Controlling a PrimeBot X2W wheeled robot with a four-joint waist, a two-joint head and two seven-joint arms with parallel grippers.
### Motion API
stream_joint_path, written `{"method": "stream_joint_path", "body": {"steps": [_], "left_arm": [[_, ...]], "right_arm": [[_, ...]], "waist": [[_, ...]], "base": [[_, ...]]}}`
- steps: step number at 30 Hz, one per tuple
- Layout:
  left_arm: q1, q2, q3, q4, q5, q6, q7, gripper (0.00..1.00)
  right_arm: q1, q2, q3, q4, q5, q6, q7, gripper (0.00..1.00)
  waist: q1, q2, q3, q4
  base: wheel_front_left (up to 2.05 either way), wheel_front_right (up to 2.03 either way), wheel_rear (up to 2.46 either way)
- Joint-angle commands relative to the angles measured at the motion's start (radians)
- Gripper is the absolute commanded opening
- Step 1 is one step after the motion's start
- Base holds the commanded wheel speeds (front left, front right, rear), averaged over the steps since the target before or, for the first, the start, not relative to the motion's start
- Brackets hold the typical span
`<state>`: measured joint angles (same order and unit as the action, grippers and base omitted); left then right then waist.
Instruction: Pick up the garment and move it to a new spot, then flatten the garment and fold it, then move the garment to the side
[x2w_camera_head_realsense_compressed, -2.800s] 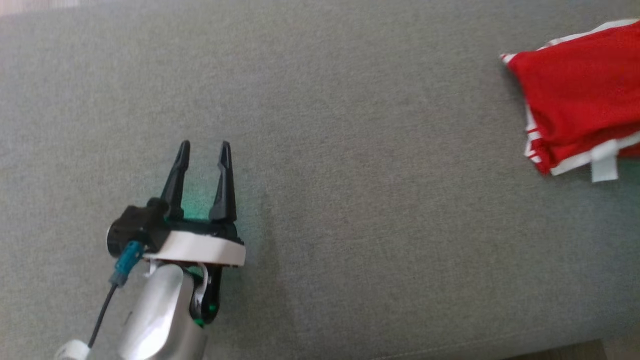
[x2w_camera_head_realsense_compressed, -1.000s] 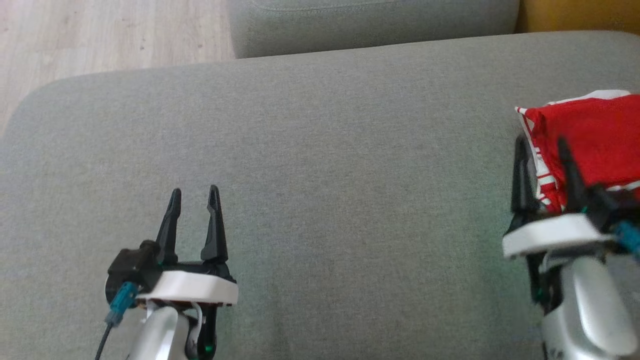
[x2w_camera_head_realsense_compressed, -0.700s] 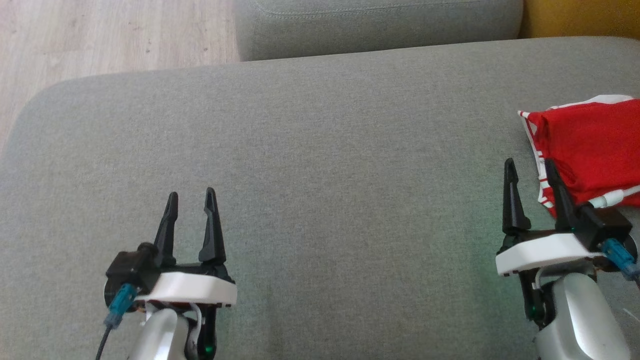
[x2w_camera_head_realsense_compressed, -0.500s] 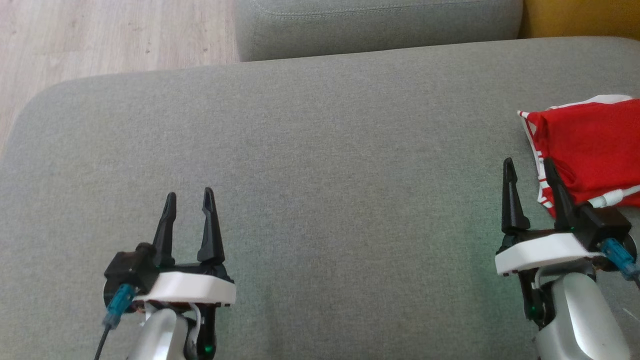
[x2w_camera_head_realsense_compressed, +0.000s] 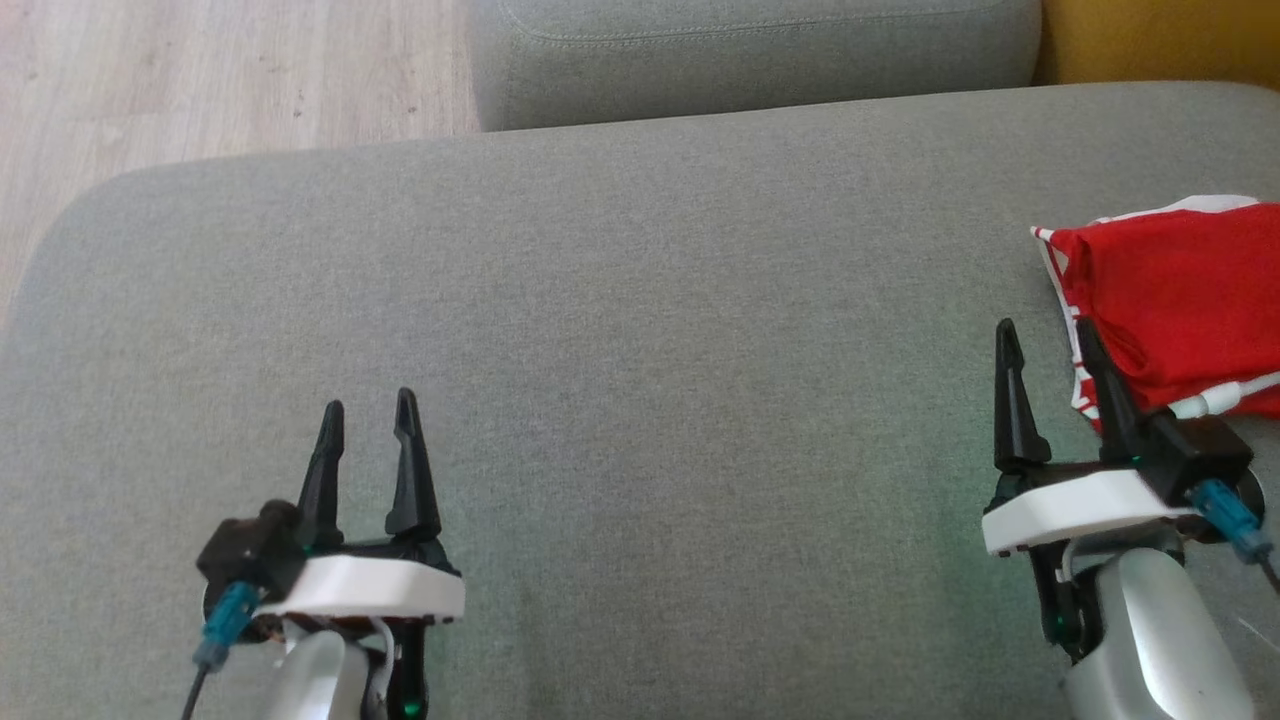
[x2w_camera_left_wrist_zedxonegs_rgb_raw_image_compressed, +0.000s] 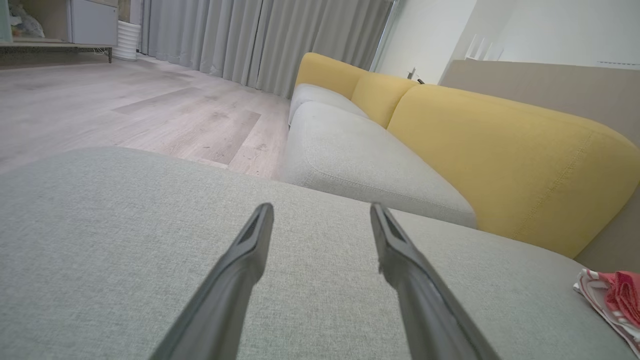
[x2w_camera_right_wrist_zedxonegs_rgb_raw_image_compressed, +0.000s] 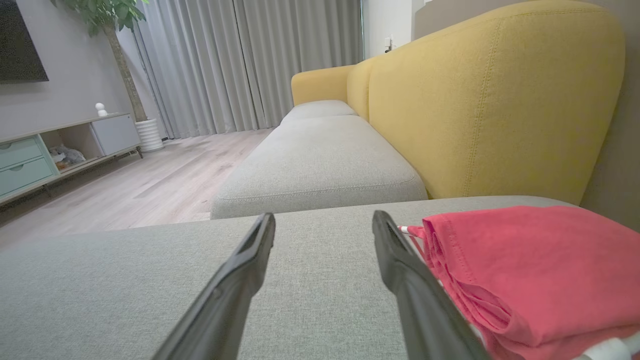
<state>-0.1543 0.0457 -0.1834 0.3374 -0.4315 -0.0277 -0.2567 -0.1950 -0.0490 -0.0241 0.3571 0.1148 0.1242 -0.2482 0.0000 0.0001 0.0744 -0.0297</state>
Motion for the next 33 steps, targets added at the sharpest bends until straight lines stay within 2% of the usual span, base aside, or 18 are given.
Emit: {"method": "stream_joint_path", "body": {"steps": [1,11,12,16,33], "left_arm": [[-0.021,0.004,0.043,-0.036,-0.012,-0.006,-0.005,1.00],[-0.018,0.004,0.048,-0.034,-0.058,-0.003,-0.005,1.00],[0.000,0.000,0.017,-0.002,-0.057,-0.003,0.000,0.00],[0.013,0.000,0.019,0.042,-0.068,-0.003,0.003,0.00],[0.017,0.001,0.054,0.025,-0.211,-0.016,0.050,0.00]], "right_arm": [[-0.022,-0.001,0.029,-0.036,0.006,0.007,-0.013,1.00],[-0.021,-0.001,0.033,-0.033,0.007,0.007,-0.013,1.00],[0.000,0.000,0.008,0.000,0.001,0.000,0.000,0.00],[0.015,0.003,0.008,0.047,0.010,0.000,0.006,0.00],[0.025,0.002,-0.004,0.026,0.202,0.001,0.051,0.00]], "waist": [[0.0000,-0.0001,-0.001,0.000],[0.0000,-0.0001,-0.001,-0.002],[0.0000,-0.0001,-0.001,-0.002],[0.0000,-0.0001,-0.001,-0.002],[0.0000,-0.0001,-0.010,0.002]], "base": [[0.00,0.00,0.00],[0.00,0.00,0.00],[0.00,0.00,0.00],[0.00,0.00,0.00],[0.00,0.00,0.00]]}}
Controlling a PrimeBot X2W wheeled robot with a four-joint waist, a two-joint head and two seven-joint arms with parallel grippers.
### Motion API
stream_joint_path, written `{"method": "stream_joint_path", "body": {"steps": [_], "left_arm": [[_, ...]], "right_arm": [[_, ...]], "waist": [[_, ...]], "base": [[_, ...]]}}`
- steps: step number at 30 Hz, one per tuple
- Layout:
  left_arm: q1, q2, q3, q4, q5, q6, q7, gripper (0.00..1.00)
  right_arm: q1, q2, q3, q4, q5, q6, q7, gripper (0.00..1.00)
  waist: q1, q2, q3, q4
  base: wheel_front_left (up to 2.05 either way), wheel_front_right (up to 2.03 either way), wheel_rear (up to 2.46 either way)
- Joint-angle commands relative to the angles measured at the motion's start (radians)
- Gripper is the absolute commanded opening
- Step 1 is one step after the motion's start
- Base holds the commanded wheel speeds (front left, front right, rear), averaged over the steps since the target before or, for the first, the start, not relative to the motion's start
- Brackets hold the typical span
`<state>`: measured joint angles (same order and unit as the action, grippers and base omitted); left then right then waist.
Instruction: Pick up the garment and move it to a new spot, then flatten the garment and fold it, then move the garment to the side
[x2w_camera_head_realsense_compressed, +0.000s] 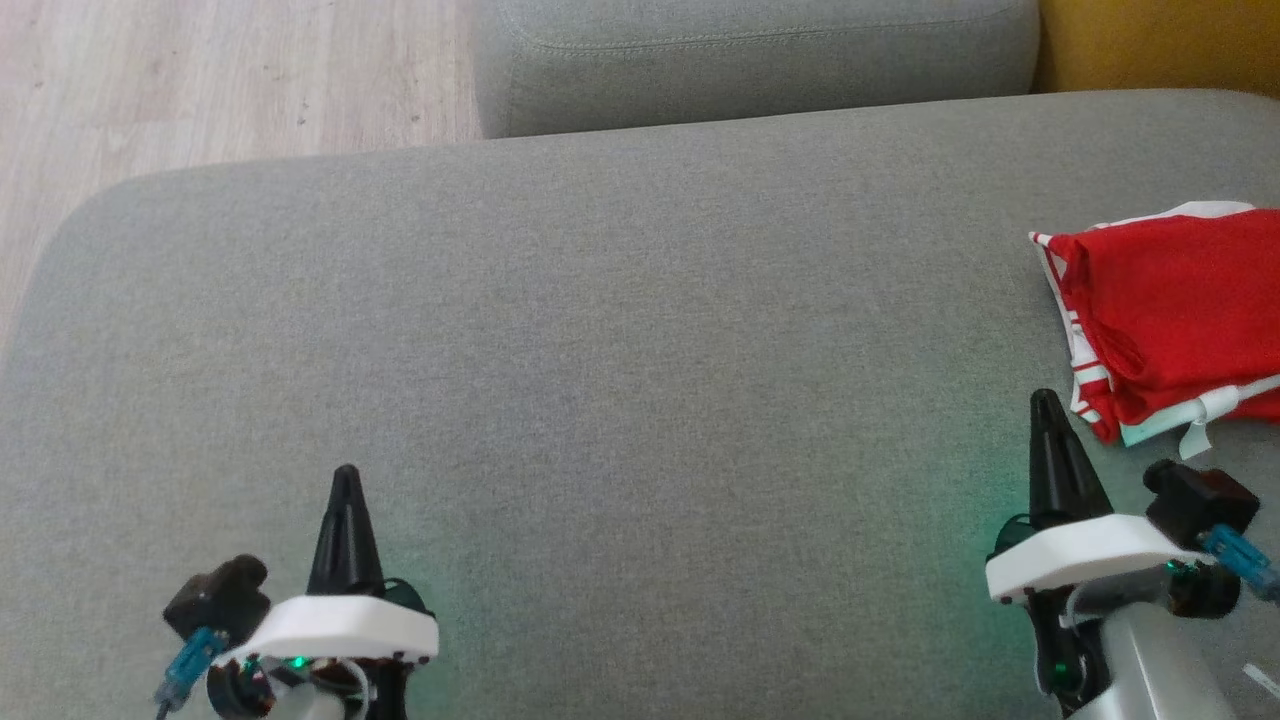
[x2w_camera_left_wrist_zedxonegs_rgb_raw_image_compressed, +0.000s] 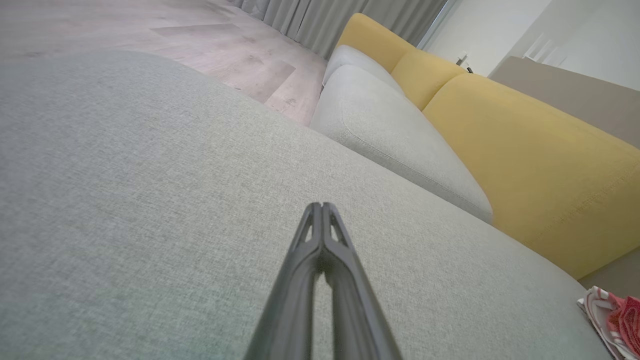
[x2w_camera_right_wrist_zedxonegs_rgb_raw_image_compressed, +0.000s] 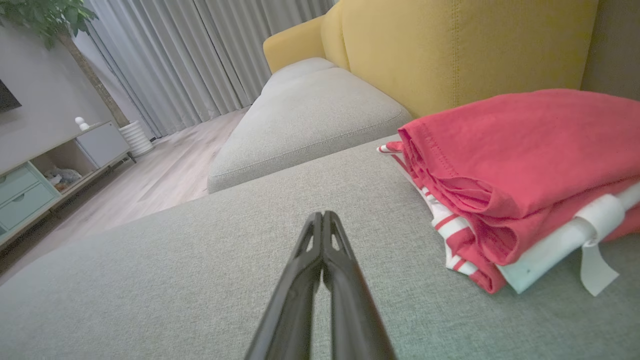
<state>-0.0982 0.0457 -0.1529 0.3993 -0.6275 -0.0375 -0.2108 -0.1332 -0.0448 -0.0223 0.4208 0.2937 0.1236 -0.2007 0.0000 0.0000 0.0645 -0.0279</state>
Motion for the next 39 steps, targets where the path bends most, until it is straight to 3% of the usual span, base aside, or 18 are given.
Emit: {"method": "stream_joint_path", "body": {"steps": [1,39], "left_arm": [[-0.039,0.001,0.026,-0.038,-0.024,-0.007,0.007,0.00],[-0.029,0.002,0.109,-0.078,-0.354,-0.037,0.116,0.00]], "right_arm": [[-0.036,-0.002,-0.006,-0.039,0.035,0.001,0.007,0.00],[-0.014,-0.003,-0.035,-0.087,0.476,0.003,0.112,0.00]], "waist": [[0.0000,0.0000,-0.001,0.000],[0.0000,0.0000,-0.022,0.010]], "base": [[0.00,0.00,0.00],[0.00,0.00,0.00]]}}
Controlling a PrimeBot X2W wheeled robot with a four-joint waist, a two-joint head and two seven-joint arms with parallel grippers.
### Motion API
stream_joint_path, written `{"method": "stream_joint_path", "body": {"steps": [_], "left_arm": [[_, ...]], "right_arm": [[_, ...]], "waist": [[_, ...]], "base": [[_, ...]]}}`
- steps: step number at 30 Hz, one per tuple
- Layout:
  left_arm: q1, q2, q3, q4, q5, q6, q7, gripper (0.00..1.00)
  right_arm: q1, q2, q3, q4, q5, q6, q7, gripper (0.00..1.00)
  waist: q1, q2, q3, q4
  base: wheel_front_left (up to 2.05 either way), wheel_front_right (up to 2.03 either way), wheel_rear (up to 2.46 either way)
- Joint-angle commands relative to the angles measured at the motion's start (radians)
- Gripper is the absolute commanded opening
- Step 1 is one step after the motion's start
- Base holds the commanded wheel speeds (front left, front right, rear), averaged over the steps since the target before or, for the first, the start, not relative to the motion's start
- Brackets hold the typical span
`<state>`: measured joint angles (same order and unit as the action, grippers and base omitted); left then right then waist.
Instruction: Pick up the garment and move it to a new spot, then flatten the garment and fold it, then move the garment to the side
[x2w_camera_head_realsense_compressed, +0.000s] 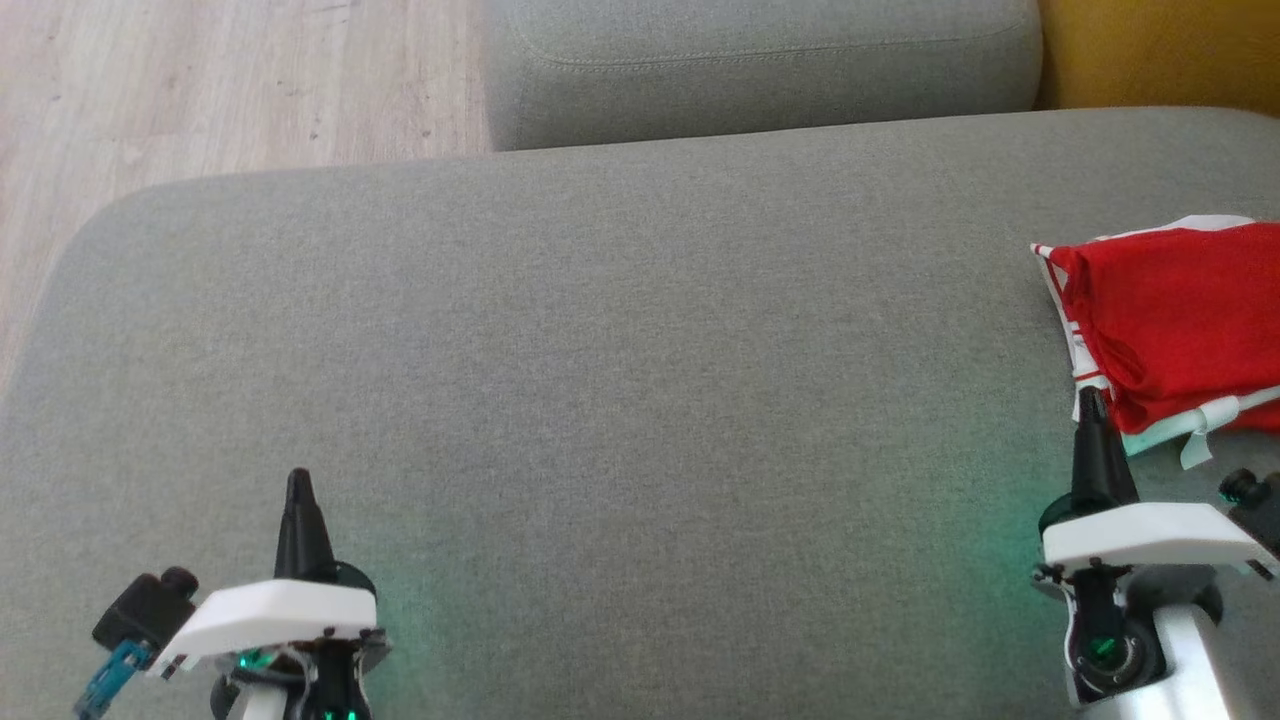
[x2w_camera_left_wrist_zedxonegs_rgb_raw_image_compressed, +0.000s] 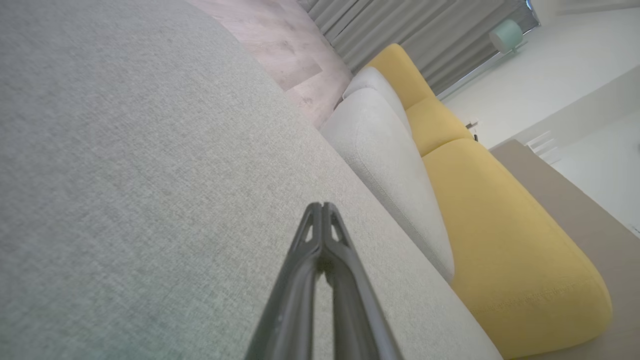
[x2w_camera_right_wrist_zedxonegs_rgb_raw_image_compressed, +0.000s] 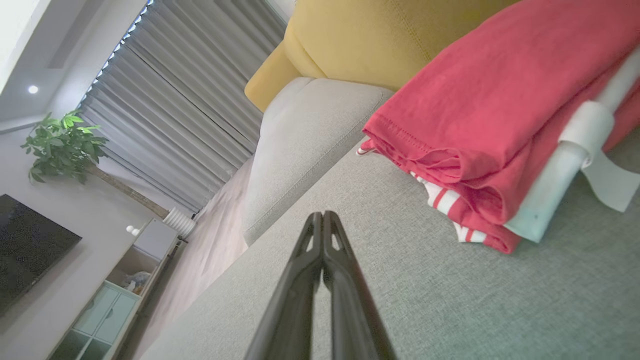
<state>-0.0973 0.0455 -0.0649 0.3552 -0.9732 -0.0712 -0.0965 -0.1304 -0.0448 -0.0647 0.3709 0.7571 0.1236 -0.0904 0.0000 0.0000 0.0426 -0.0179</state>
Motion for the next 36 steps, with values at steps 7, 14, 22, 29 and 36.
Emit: {"method": "stream_joint_path", "body": {"steps": [7,14,22,29,36], "left_arm": [[-0.028,0.002,0.039,-0.042,-0.080,-0.010,0.026,0.00],[-0.026,0.003,0.055,-0.050,-0.143,-0.015,0.046,0.00],[-0.024,0.003,0.073,-0.059,-0.214,-0.022,0.070,0.00],[-0.022,0.003,0.088,-0.066,-0.277,-0.027,0.091,0.00],[-0.020,0.003,0.104,-0.074,-0.339,-0.033,0.112,0.00]], "right_arm": [[-0.013,-0.003,0.001,-0.047,0.109,0.004,0.025,0.00],[-0.009,-0.004,-0.005,-0.056,0.192,0.004,0.045,0.00],[-0.004,-0.004,-0.011,-0.066,0.288,0.005,0.068,0.00],[0.000,-0.004,-0.017,-0.075,0.371,0.005,0.088,0.00],[0.004,-0.004,-0.023,-0.084,0.455,0.005,0.108,0.00]], "waist": [[0.0000,0.0000,-0.004,0.002],[0.0000,0.0000,-0.008,0.004],[0.0000,0.0000,-0.013,0.006],[0.0000,0.0000,-0.017,0.008],[0.0000,0.0000,-0.021,0.009]], "base": [[0.00,0.00,0.00],[0.00,0.00,0.00],[0.00,0.00,0.00],[0.00,0.00,0.00],[0.00,0.00,0.00]]}}
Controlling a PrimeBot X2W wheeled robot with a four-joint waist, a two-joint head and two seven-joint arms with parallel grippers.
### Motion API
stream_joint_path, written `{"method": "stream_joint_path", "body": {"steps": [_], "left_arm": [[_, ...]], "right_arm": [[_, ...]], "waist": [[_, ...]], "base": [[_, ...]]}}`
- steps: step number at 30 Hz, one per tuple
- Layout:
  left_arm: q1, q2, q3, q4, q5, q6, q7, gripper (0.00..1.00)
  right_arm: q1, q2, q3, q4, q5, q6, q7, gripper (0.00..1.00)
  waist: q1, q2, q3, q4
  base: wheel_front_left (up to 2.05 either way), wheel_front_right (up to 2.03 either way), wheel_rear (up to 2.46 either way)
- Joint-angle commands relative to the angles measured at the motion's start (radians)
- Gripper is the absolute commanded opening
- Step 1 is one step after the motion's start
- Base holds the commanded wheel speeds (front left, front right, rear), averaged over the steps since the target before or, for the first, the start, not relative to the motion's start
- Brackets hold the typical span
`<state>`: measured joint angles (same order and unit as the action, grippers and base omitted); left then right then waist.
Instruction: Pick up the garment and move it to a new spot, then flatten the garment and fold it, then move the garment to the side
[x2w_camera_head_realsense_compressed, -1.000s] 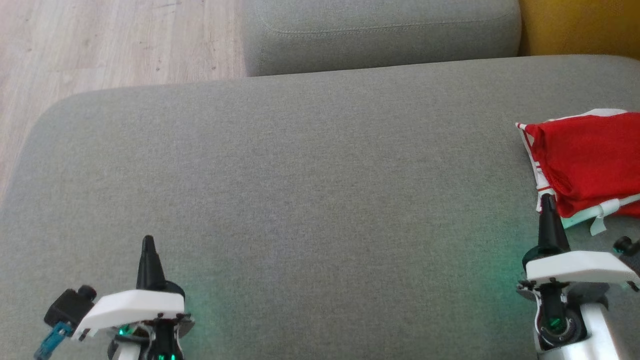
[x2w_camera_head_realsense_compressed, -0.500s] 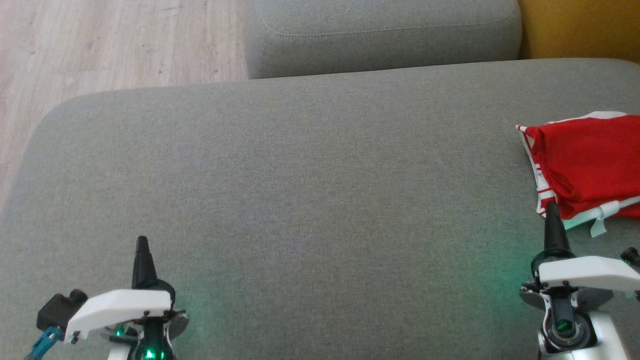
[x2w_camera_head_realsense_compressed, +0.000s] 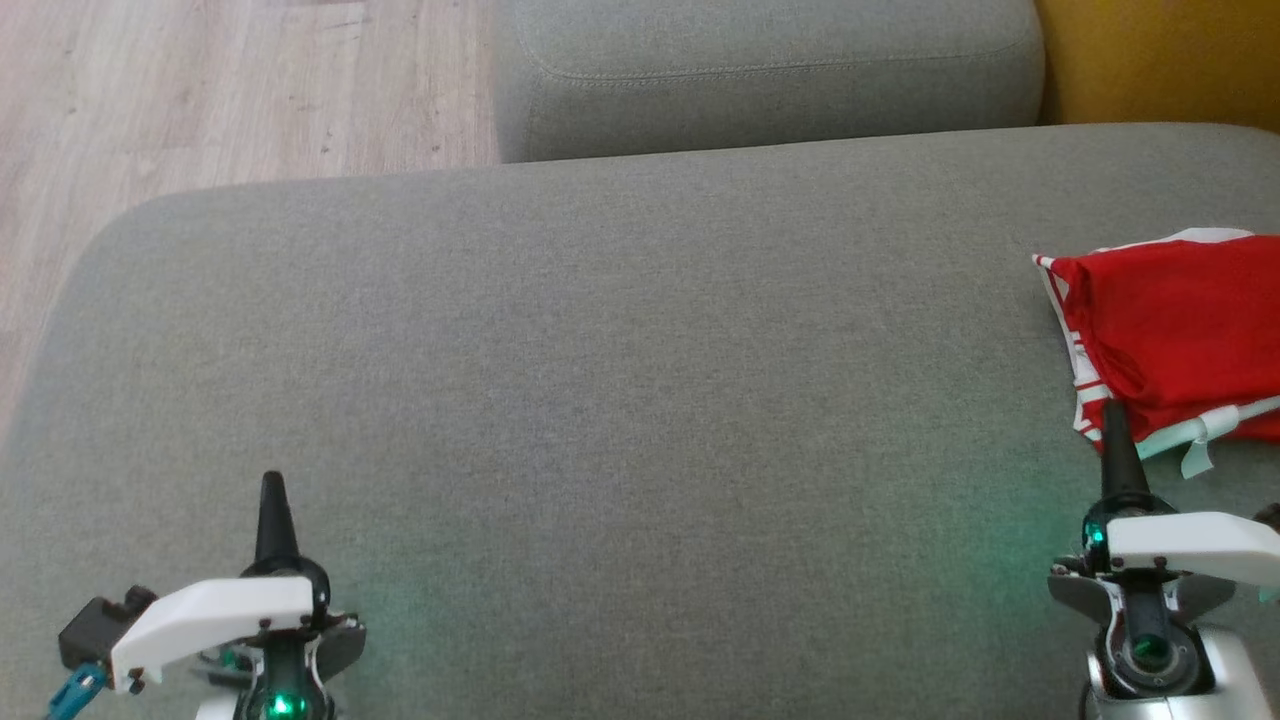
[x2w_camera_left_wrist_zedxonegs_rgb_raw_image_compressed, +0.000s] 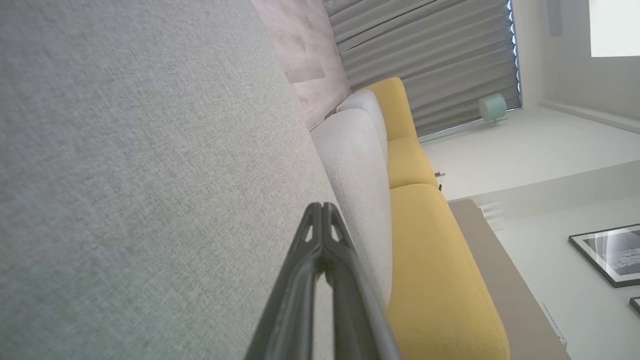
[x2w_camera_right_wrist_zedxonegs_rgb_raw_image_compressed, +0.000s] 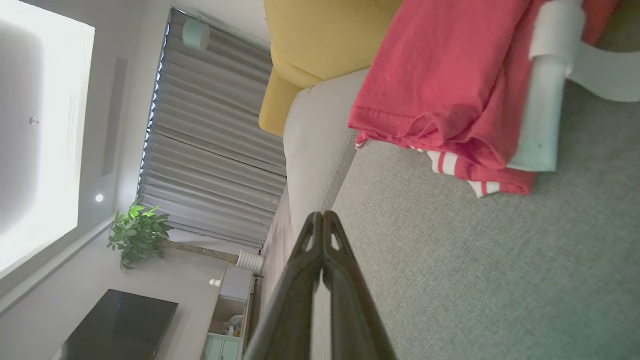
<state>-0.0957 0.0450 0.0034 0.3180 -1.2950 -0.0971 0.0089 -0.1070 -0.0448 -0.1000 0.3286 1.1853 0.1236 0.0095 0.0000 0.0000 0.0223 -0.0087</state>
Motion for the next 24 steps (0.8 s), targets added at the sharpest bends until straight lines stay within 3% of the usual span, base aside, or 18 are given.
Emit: {"method": "stream_joint_path", "body": {"steps": [1,24], "left_arm": [[-0.021,0.004,0.038,-0.038,-0.026,-0.008,0.009,0.00],[-0.015,0.005,0.087,-0.061,-0.223,-0.025,0.074,0.00]], "right_arm": [[-0.019,-0.004,0.012,-0.043,0.039,0.005,0.011,0.00],[-0.007,-0.005,-0.006,-0.071,0.301,0.007,0.074,0.00]], "waist": [[0.0000,0.0000,-0.001,0.000],[0.0000,0.0000,-0.013,0.006]], "base": [[0.00,0.00,0.00],[0.00,0.00,0.00]]}}
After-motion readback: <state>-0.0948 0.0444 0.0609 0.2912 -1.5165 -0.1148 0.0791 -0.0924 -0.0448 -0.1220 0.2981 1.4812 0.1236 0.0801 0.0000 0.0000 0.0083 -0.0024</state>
